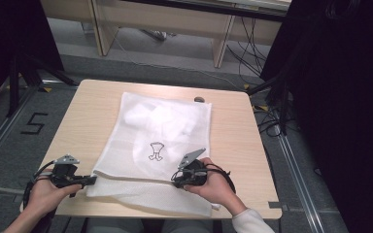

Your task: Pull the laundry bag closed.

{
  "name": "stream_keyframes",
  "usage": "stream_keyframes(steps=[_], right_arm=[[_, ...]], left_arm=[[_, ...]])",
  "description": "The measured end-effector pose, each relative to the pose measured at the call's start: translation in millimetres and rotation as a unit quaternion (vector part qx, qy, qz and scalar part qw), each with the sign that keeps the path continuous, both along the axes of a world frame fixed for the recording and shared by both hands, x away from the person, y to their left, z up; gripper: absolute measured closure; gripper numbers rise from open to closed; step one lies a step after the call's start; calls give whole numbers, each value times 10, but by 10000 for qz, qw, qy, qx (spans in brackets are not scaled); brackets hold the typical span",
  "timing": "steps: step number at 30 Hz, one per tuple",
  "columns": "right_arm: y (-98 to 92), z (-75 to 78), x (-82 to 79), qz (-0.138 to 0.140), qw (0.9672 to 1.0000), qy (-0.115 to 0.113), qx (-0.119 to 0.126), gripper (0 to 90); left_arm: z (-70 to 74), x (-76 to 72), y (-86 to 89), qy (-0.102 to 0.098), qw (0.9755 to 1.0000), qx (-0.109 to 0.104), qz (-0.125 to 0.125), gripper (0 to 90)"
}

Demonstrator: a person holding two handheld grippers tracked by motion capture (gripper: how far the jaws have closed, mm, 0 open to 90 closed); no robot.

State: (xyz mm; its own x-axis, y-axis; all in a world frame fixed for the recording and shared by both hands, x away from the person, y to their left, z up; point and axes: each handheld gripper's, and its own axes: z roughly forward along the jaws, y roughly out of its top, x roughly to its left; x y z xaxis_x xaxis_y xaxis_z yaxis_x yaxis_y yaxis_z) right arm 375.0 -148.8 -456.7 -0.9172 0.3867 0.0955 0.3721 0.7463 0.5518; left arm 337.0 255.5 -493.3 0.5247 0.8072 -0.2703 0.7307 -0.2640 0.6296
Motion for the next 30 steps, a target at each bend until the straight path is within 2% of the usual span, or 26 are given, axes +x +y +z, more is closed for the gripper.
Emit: stream_keyframes(steps=[16,17,18,19,22,23,25,27,29,30], right_arm=[[-56,3,-15,-14,10000,-5,-53,826],[-60,-1,-16,-27,10000,-11,-11,826],[-69,1,-12,6,10000,20,-6,826],[-77,6,-18,-26,10000,-16,-34,826],[-91,3,-26,-81,10000,16,-5,826],[-92,0,-28,-95,10000,-2,-1,826],[-104,6,-24,-77,10000,-22,-52,826],[-110,3,-19,-45,10000,48,-9,826],[-113,1,-24,-66,10000,-7,18,825],[-114,4,-25,-67,10000,-2,6,826]], left_arm=[[1,-1,0,-4,10000,-5,12,861],[2,-2,0,-6,10000,-8,21,861],[-5,-4,-18,-31,9999,-56,147,861],[1,-3,-3,-9,10000,-25,41,861],[2,-2,0,-8,10000,-3,9,861],[-2,-4,-11,-17,9999,-43,97,861],[0,-5,-5,-27,10000,-40,63,861],[-3,-8,-20,-43,9998,-58,160,861],[-4,-3,-19,-19,9999,-76,152,861],[1,-3,1,-24,10000,-20,35,861]])
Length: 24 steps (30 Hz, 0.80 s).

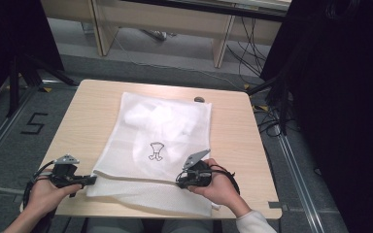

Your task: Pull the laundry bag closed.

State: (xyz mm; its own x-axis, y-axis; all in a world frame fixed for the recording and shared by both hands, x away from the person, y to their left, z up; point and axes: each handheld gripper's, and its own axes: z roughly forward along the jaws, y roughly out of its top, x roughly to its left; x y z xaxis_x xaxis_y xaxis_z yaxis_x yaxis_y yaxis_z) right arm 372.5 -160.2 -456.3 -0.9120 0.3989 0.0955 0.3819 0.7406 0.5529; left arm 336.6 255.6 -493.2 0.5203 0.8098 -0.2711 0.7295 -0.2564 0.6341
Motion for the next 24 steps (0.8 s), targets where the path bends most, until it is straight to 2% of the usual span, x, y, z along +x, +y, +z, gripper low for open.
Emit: stream_keyframes(steps=[1,3,4,24], right_arm=[[-5,5,0,7,10000,1,-28,825],[-12,3,-5,-12,10000,-7,-5,826],[-19,7,-11,-55,10000,35,9,825],[-134,-3,-25,-149,9999,26,1,826]], left_arm=[[-11,-3,-13,-55,9999,-79,78,861],[-13,-4,-19,-68,9999,-95,107,861],[2,-2,-6,2,10000,11,28,861],[0,2,-2,32,10000,-12,5,862]])
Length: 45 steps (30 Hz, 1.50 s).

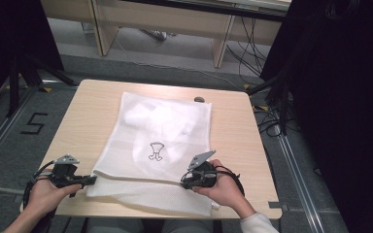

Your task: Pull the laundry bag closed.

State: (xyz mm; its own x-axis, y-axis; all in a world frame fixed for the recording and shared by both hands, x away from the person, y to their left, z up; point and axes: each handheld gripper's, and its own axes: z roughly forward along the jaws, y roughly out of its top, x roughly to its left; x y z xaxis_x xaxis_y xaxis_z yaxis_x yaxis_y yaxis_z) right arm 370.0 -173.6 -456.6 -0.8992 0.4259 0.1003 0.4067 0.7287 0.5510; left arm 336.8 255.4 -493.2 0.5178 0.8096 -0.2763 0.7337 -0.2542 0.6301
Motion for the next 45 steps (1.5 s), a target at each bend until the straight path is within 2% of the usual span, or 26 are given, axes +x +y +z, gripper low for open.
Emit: stream_keyframes(steps=[6,7,8,10,12,16,28,45], right_arm=[[-48,5,2,-18,10000,-1,-14,825],[-53,-2,-1,-42,10000,61,36,825],[-62,-1,-3,-55,10000,25,53,825],[-80,6,-10,-105,9999,51,2,825],[-102,6,-15,-129,9999,79,-16,825],[-131,-3,-19,-178,9998,49,25,825],[-152,6,-12,-77,9999,83,-31,825],[-254,-9,-18,-125,9998,164,-21,825]], left_arm=[[0,0,0,2,10000,-1,0,862],[0,0,-1,2,10000,9,-4,861],[0,-1,0,-1,10000,22,0,861],[1,0,3,5,10000,3,8,861],[-7,-4,-5,-66,10000,-10,57,861],[0,-1,0,-1,10000,15,9,861],[-2,0,3,6,10000,6,9,861],[-2,-1,1,-4,10000,19,12,861]])
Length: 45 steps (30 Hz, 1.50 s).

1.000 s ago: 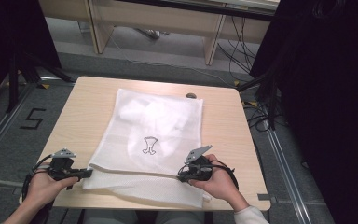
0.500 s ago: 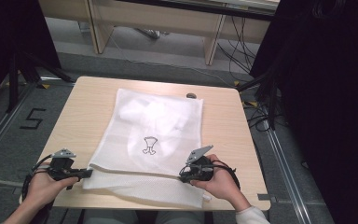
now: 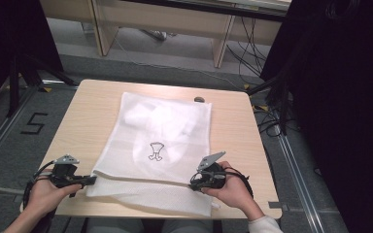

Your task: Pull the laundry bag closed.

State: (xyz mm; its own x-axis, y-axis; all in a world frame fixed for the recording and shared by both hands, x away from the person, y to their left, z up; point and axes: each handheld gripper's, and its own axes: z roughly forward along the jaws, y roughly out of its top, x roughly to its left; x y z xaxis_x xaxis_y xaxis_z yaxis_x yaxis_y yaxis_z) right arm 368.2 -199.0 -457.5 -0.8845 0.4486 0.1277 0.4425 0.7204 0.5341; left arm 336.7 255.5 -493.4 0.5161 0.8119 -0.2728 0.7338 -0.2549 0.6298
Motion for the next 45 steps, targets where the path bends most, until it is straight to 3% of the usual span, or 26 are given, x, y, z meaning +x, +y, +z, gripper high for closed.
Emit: stream_keyframes(steps=[45], right_arm=[[-225,-12,-25,-135,9999,28,30,825]], left_arm=[[0,1,-2,17,10000,9,-15,861]])
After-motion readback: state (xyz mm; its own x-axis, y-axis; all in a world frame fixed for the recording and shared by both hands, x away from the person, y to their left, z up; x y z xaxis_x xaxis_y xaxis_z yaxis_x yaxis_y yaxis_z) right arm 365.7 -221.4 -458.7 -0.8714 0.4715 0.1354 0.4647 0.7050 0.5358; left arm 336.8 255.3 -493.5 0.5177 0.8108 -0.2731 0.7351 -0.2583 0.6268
